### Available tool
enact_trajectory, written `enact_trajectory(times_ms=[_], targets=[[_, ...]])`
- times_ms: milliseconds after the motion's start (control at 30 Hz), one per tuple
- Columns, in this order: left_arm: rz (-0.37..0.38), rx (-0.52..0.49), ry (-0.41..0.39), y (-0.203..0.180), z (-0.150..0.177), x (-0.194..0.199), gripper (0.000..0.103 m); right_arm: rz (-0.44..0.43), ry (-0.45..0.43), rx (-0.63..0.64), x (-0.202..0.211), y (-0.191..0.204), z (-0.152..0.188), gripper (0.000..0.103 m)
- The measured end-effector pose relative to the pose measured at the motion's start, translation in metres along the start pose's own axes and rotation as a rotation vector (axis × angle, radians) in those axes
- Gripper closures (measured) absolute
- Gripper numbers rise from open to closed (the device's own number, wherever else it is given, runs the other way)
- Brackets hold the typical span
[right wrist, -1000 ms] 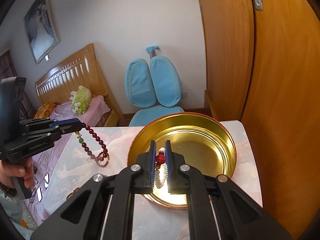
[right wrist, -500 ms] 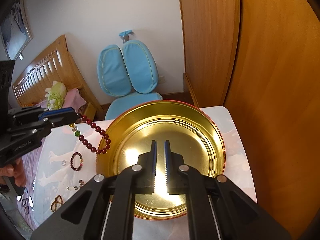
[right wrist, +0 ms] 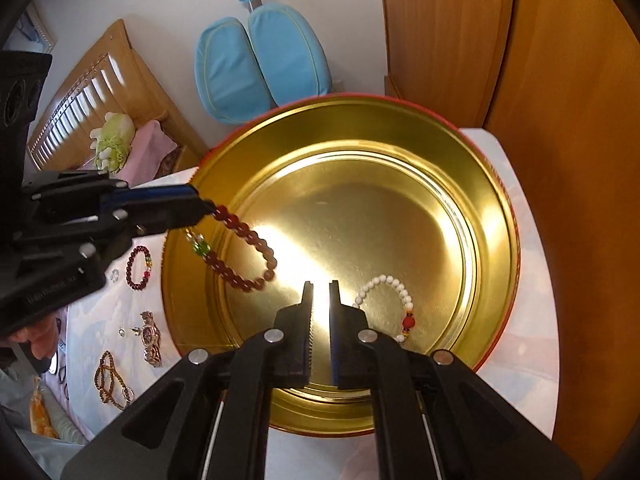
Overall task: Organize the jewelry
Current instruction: 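Open the left tool over the tin while the right tool releases the pearl bracelet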
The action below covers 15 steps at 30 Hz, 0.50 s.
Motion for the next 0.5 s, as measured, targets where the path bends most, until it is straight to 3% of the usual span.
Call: enact_trajectory(times_ms=[100,200,233,267,300,333,367,500], targets=[[-0.014,-0.028,0.056,-0.006,0.002,-0.023,0.094,0.022,0.009,-0.005,-0.004,-0.006,0.001,0.095],[-0.093,-0.101,0.132,-0.011,0.008,-0.042,0.092,0.031,0.011,0.006,-0.004,-0.008,0.004,0.095],[-0.148,-0.127,0.157,-0.012,0.010,-0.047,0.076,0.038,0.010,0.015,-0.003,-0.009,0.005,0.094],[-0.194,-0.147,0.162,-0.013,0.010,-0.049,0.041,0.062,0.000,0.024,-0.002,-0.009,0.006,0.083],[-0.234,-0.166,0.146,-0.014,0.010,-0.047,0.029,0.087,-0.015,0.028,0.000,-0.011,0.006,0.073],[-0.243,-0.178,0.119,-0.016,0.009,-0.042,0.026,0.101,-0.031,0.030,0.001,-0.010,0.007,0.054],[-0.233,-0.184,0.102,-0.017,0.009,-0.038,0.026,0.102,-0.046,0.031,0.004,-0.011,0.007,0.049],[-0.249,-0.162,0.090,-0.016,0.008,-0.029,0.026,0.099,-0.063,0.033,0.012,-0.012,0.008,0.048]])
Point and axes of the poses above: each gripper's, at about its wrist camera, not at the fingertips, and x roughly against the way its jaws point, y to its left, z to its underside, the point moved 3 cm from there along -x, roughly the way its jaws point, and after that the axes turned 8 degrees about -x, right-handed, at the moved point
